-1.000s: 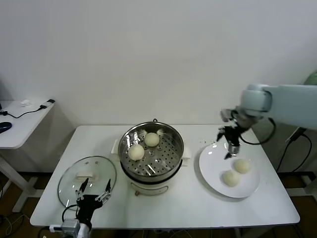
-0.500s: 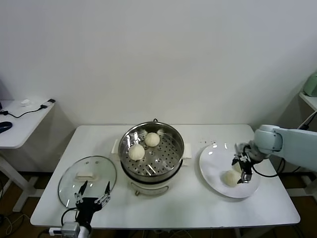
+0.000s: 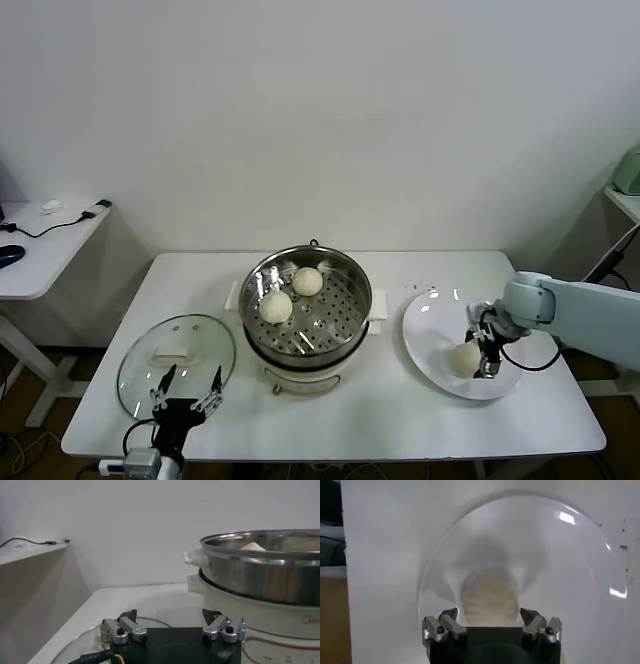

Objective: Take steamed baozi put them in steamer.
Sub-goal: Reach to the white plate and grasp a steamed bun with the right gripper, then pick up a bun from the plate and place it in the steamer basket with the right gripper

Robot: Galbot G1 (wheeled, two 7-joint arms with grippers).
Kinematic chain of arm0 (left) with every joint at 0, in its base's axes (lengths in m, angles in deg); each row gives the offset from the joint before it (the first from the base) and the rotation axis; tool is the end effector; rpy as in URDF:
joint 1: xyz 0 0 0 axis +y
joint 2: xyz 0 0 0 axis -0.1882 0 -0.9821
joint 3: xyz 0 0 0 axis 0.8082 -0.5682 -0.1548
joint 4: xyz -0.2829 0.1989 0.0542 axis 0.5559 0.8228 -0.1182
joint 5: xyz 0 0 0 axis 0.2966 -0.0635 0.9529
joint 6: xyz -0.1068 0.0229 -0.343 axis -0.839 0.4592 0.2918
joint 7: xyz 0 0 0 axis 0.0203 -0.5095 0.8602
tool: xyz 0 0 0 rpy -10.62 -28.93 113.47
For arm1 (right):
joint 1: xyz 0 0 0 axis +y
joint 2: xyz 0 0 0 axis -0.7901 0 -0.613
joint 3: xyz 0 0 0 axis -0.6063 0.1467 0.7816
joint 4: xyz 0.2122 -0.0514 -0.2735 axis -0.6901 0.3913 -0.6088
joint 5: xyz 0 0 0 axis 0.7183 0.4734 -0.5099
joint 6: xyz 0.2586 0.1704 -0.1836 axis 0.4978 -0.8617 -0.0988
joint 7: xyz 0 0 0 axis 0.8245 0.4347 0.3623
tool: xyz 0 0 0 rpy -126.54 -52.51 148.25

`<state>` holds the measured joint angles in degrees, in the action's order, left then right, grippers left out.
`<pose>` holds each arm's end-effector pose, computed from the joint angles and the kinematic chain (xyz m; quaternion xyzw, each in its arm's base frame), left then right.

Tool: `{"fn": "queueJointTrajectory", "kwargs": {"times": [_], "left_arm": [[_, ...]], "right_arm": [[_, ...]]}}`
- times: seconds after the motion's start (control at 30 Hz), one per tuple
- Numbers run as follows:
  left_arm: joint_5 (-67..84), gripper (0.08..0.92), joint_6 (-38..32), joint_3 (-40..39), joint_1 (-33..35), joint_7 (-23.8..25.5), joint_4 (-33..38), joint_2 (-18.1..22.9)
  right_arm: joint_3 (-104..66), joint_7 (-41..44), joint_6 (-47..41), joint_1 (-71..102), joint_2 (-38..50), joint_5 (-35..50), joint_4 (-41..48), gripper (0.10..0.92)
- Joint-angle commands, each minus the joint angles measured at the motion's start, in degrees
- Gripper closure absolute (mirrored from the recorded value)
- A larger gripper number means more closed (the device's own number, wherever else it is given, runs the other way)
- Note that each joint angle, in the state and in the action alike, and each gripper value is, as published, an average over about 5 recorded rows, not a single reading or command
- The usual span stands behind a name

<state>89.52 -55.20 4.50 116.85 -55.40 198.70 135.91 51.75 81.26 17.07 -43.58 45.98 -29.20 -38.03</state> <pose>0.1417 0.0530 -0.3442 0.0093 -0.9906 -0.0332 0.1321 0.4678 -0.1644 -0.2406 0.4647 -0.5578 0.4951 0.4772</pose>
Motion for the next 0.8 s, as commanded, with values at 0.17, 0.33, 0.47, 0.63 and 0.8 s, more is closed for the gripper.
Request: {"fn": "queueJointTrajectory", "kwargs": {"times": [0.17, 0.33, 0.47, 0.63, 0.8], "left_arm": [[-0.07, 0.177, -0.19, -0.10, 0.15, 0.02, 0.32, -0.12], [-0.33, 0.177, -0.12, -0.21, 0.22, 0.09, 0.80, -0.04], [-0.54, 0.177, -0.19, -0.33, 0.32, 0.12, 0.86, -0.04], [-0.64, 0.177, -0.40, -0.34, 0.38, 0.12, 0.50, -0.25], [-0.64, 0.177, -0.40, -0.38, 0.15, 0.14, 0.38, -0.27]], "right_arm": [[-0.59, 0.72, -0.22, -0.17, 0.59, -0.31, -0.59, 0.396], [4.47, 3.30, 1.50, -9.14, 0.86, 0.75, -2.32, 0.438], [13.45, 8.33, 5.81, -24.67, -3.12, 3.35, -1.90, 0.440], [18.49, 15.12, 14.18, -41.10, -13.11, 8.78, -0.97, 0.440], [11.82, 18.53, 23.85, -46.12, -23.34, 10.01, -0.75, 0.440]]}}
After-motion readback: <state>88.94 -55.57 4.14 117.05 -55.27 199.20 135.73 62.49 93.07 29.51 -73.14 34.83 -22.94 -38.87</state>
